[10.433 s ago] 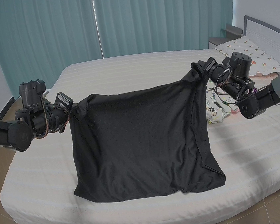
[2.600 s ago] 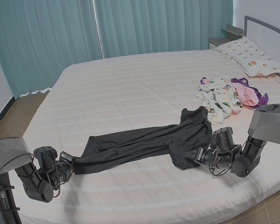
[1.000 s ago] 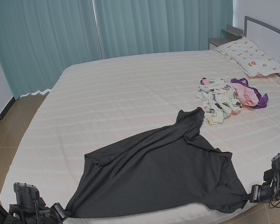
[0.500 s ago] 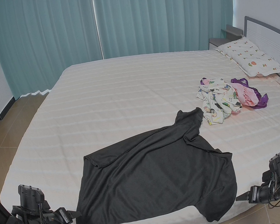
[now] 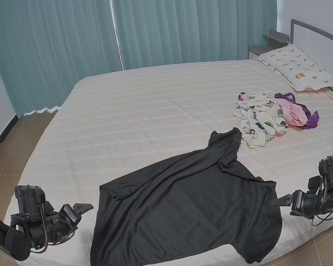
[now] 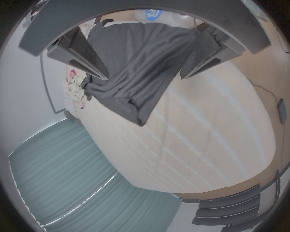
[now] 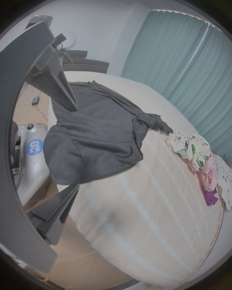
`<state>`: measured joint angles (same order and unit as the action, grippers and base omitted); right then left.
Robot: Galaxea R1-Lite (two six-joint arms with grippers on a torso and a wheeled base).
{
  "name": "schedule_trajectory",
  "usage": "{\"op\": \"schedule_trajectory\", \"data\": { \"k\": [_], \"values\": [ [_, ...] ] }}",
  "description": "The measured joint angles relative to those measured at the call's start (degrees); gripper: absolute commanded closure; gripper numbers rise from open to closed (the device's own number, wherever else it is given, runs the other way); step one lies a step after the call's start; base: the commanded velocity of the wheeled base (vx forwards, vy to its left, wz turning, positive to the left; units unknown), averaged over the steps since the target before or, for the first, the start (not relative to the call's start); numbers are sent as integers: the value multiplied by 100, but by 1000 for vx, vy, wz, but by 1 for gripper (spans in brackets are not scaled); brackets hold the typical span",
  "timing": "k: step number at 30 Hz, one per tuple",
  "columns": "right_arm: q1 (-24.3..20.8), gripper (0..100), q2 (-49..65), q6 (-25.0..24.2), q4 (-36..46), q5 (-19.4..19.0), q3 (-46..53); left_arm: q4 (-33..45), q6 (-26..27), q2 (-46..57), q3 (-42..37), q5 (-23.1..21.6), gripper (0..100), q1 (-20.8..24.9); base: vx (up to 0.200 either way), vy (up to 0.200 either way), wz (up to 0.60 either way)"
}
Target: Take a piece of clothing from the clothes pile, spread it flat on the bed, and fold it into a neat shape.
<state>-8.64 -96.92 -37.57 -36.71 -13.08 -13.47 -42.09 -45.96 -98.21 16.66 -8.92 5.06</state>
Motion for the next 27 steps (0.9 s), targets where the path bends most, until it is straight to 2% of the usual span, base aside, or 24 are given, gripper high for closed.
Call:
{"op": "schedule_trajectory", "data": {
  "k": [5,7,16,21,23,27],
  "values": [
    [22,0,-219,-167,-46,-163,-369,17,-130,-452,764,-95,0,72,200,0,0],
    [22,0,-363,-246,-194,-196,-458,17,-194,-700,1068,-100,0,130,0,0,0],
    [-15,0,-1165,-674,-1792,-249,-345,112,-383,-1773,2321,-13,0,391,0,0,0],
    [-22,0,-1432,-749,-2036,-255,-144,729,-399,-2127,2749,83,0,491,0,0,0],
    [-28,0,-1508,-762,-2077,-257,-102,936,-396,-2216,2876,261,0,580,0,0,0],
    [-28,0,-1576,-772,-2093,-260,-74,972,-396,-2295,2964,513,0,753,0,0,0]
  ]
}}
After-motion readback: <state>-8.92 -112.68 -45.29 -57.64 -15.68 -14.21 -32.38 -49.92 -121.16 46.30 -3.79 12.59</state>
